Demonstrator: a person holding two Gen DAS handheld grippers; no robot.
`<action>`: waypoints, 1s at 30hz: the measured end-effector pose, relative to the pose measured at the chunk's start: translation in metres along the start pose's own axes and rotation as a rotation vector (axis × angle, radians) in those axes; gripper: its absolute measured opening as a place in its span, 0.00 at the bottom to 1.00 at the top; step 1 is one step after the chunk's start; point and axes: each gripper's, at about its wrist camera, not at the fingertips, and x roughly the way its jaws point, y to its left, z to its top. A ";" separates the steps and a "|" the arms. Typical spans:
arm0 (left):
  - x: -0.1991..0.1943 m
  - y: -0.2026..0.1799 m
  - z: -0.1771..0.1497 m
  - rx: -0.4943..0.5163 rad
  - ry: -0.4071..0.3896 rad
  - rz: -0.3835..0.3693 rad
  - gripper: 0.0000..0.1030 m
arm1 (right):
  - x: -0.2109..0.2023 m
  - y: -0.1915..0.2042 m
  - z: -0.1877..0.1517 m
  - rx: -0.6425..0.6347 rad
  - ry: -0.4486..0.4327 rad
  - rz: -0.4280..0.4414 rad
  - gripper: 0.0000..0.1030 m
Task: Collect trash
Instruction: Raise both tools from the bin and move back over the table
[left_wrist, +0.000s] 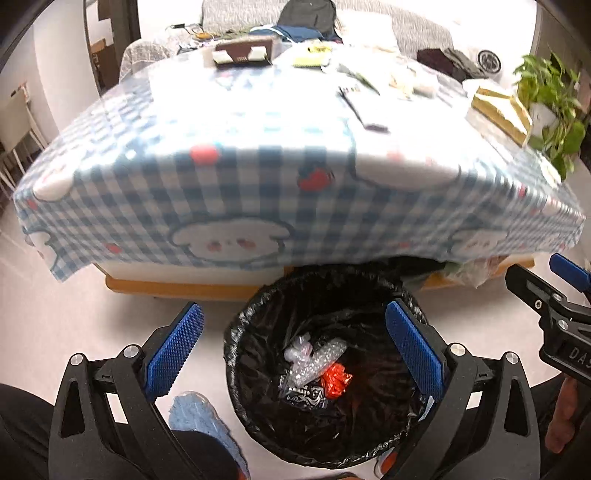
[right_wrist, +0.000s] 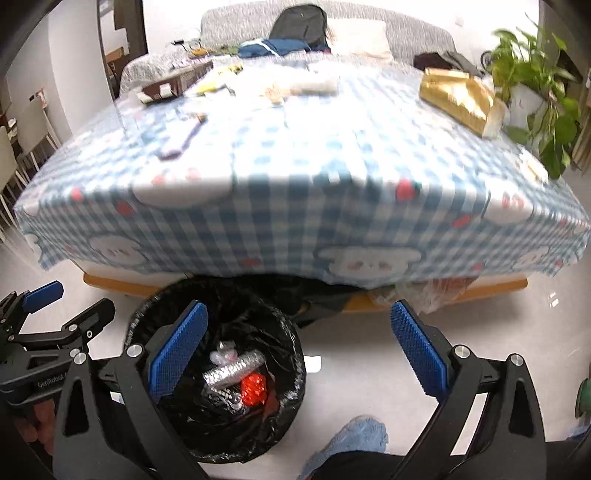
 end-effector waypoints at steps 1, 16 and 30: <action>-0.004 0.003 0.004 -0.005 -0.008 0.000 0.94 | -0.004 0.002 0.004 -0.002 -0.010 0.003 0.93; -0.042 0.031 0.067 -0.045 -0.088 -0.002 0.94 | -0.025 0.020 0.068 -0.033 -0.095 0.045 0.93; -0.032 0.047 0.146 -0.045 -0.103 -0.008 0.94 | -0.008 0.023 0.136 -0.028 -0.112 0.087 0.93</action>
